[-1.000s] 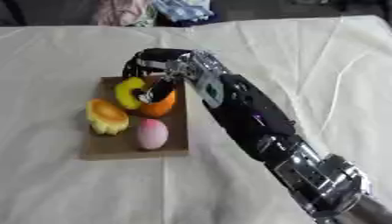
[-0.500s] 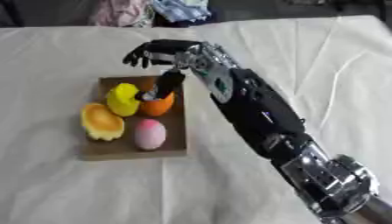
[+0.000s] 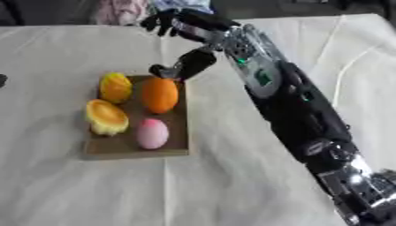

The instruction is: Pick up objects on the table and place them in the box.

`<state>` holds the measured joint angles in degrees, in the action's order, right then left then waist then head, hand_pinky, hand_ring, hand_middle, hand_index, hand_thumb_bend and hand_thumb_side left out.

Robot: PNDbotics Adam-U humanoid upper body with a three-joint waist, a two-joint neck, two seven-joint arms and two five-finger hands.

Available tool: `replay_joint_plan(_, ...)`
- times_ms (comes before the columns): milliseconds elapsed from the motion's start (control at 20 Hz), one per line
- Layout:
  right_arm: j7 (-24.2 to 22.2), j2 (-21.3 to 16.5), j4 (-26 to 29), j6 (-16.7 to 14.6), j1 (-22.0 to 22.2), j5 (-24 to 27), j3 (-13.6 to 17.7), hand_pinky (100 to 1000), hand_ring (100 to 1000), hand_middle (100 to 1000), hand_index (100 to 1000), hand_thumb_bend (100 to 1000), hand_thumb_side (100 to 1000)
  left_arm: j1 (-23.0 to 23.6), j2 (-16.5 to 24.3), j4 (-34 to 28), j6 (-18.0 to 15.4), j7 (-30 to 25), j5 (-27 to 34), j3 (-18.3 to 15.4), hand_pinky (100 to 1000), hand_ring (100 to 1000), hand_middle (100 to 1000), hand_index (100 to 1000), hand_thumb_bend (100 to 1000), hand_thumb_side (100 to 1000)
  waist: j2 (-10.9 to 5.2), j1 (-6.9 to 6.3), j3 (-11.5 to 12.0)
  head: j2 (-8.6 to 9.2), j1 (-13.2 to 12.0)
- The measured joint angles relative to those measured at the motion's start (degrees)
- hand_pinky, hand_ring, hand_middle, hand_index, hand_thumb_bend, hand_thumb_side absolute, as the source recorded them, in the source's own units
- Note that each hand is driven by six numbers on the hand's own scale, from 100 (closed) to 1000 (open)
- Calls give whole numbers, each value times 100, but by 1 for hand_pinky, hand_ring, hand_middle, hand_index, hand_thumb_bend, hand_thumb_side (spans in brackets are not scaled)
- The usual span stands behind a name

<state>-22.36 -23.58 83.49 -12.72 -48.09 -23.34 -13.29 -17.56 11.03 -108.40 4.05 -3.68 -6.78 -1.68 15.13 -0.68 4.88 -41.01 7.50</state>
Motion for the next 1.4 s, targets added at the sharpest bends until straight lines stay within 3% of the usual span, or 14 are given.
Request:
replay_joint_plan(300,1463,-248,1313,264,1195,1256,560,717,742,754,866,232,358,49,-11,77,-68,34,-27,-33,748,700,698,801,617,500,0,10,-200,-36,-284)
replay_joint_plan(600,2314,-232,2137,446,2306,1684,949,699,713,722,855,198,362,161,-49,131,-194,126,-24,-47,743,694,692,794,601,504,0,10,-308,-174,-514)
replay_joint_plan(1050,2666,332,2320,518,3109,1758,1115,696,721,735,857,178,357,364,-152,138,-332,330,106,-26,749,715,713,794,592,499,0,8,-413,-281,-725)
replay_joint_plan(1400,2833,637,2245,500,3398,1742,1192,689,710,724,853,100,219,499,-203,173,-411,427,180,5,751,719,718,798,590,490,0,7,-447,-281,-739)
